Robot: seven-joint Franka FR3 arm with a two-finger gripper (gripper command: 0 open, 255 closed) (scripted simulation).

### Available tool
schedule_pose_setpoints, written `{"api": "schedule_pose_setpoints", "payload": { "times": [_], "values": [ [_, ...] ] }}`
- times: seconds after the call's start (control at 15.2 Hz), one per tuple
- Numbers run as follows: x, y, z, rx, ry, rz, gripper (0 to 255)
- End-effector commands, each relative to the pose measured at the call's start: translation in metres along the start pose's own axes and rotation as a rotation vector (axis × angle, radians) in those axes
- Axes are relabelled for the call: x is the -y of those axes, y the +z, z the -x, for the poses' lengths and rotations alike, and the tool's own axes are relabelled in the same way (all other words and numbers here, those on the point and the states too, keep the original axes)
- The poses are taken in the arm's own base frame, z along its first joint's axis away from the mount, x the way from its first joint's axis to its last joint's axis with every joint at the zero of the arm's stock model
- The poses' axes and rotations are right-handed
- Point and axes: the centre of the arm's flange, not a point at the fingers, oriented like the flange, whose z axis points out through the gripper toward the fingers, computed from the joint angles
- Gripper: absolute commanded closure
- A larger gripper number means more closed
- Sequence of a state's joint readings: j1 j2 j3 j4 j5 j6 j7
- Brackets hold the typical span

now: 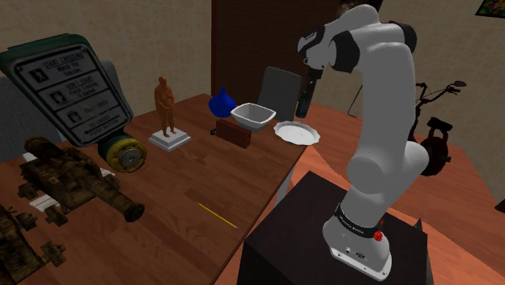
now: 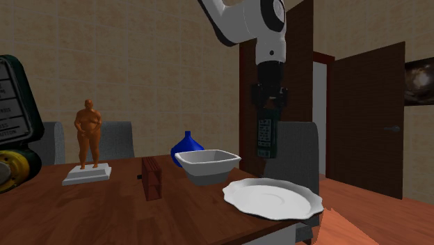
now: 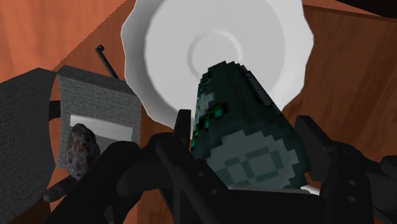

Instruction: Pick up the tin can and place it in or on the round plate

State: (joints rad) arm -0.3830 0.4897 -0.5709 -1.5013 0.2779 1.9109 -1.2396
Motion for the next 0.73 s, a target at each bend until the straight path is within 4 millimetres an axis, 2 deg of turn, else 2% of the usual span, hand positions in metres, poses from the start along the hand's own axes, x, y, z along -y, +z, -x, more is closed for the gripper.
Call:
{"api": "schedule_pose_setpoints", "payload": {
  "times": [0.0,0.66],
  "values": [
    [-0.009,0.003,0.003,-0.001,-0.001,0.0,255],
    [-0.009,0.056,0.003,-0.001,-0.001,0.0,255]
  ]
}}
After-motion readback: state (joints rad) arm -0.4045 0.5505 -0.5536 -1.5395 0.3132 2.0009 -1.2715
